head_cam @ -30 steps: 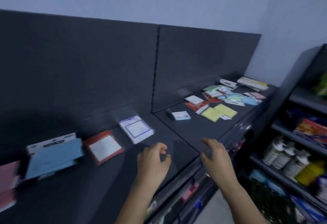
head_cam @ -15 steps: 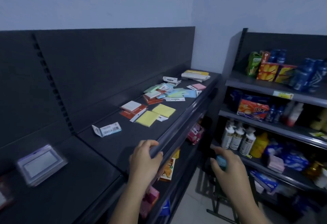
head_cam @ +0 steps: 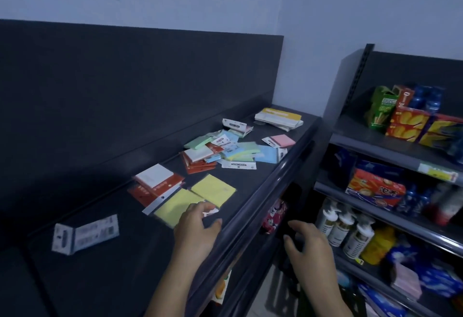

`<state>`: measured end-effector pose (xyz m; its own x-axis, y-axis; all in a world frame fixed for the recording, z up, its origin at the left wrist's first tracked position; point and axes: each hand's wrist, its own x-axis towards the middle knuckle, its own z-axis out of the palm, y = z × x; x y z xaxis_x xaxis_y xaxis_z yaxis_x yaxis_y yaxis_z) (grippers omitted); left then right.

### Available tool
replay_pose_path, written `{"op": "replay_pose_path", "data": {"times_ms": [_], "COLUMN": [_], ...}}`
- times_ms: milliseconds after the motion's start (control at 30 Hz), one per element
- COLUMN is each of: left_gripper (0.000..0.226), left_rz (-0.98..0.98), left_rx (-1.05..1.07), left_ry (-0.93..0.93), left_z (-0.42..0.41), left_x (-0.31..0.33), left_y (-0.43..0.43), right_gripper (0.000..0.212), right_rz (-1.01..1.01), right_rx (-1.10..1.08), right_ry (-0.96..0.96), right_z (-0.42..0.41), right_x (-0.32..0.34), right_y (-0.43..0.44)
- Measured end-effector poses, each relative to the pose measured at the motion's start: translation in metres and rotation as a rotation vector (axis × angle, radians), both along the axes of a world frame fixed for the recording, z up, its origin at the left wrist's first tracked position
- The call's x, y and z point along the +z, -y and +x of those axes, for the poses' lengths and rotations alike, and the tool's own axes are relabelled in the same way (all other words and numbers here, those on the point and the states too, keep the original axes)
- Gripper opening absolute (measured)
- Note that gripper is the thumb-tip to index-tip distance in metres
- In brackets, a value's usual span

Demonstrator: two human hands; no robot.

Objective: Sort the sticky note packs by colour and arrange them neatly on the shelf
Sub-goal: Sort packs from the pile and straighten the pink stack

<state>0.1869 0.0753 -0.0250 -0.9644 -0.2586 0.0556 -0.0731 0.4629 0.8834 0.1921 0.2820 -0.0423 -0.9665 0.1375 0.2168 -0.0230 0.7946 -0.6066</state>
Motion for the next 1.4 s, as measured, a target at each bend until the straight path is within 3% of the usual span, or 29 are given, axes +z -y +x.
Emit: {"op": "replay_pose_path", "data": {"times_ms": [400, 600, 767, 867, 967, 1067, 1233, 1333, 1400], "left_gripper": [0.026, 0.026, 0.031, 0.047, 0.054, 0.059, 0.015, 0.013, 0.014], "left_rz": [-0.108, -0.083, -0.18, -0.181, 0.008, 0.343, 0.816, 0.927, 0.902], "left_rx": [0.173, 0.505, 0.767, 0.854, 0.819, 0.801, 0.841, 0.898, 0.914], "left_ry": [0.128, 0.102, 0.234, 0.341, 0.409, 0.326, 0.102, 0.035, 0.04], "left_z": [-0.107, -0.12, -0.111, -0.109, -0.114, -0.123, -0.134, -0.136, -0.138], "left_x": [-0.016, -0.026, -0.027, -0.024, -0.025, -0.027, -0.014, -0.009, -0.011], "left_y": [0.021, 0.057, 0.089, 0.096, 0.099, 0.101, 0.107, 0.113, 0.115], "right_gripper": [0.028, 0.031, 0.037, 0.051, 0.065, 0.075, 0.077, 0.068, 0.06], "right_rz": [-0.052, -0.101, -0.068, -0.02, 0.038, 0.033, -0.128, -0.283, -0.369], "right_rx": [0.275, 0.606, 0.87, 0.904, 0.906, 0.905, 0.856, 0.796, 0.771], "right_ry": [-0.029, 0.043, 0.141, 0.21, 0.291, 0.332, 0.409, 0.48, 0.531], "right_z": [-0.133, -0.194, -0.231, -0.245, -0.247, -0.245, -0.248, -0.252, -0.253], "right_x": [0.006, 0.004, 0.001, -0.009, -0.018, -0.028, -0.035, -0.034, -0.032], "right_y": [0.028, 0.083, 0.141, 0.172, 0.195, 0.212, 0.226, 0.228, 0.229]}}
